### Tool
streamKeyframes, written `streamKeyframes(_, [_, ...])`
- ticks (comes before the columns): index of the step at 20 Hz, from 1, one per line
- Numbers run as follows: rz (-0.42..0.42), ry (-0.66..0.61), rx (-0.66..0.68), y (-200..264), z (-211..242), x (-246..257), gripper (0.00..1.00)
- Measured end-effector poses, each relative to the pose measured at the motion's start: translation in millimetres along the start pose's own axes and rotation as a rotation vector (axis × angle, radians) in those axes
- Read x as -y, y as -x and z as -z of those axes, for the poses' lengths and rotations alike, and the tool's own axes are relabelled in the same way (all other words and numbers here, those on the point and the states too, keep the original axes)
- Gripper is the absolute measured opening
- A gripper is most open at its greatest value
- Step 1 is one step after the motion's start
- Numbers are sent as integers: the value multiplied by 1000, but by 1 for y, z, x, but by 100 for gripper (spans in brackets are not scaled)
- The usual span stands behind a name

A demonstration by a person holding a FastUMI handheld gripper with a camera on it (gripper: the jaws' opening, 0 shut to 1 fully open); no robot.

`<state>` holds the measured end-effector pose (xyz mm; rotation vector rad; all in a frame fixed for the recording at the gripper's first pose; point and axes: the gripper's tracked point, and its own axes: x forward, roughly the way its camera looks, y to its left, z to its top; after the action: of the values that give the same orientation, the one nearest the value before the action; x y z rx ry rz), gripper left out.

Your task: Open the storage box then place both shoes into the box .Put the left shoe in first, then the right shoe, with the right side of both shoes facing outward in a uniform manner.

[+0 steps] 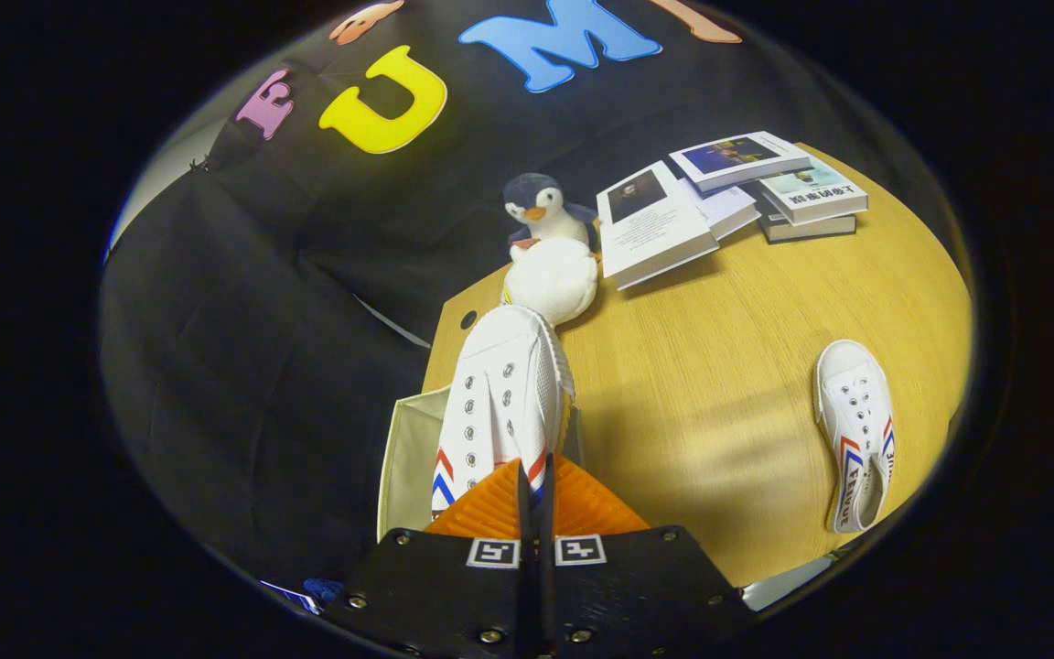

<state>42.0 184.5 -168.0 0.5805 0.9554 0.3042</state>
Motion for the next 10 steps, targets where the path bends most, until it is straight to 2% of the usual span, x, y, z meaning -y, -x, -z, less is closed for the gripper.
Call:
streamKeyframes(5, [-42,17,-37,-23,15,-45,0])
streamKeyframes(10, [-50,57,-95,-54,45,-76,0])
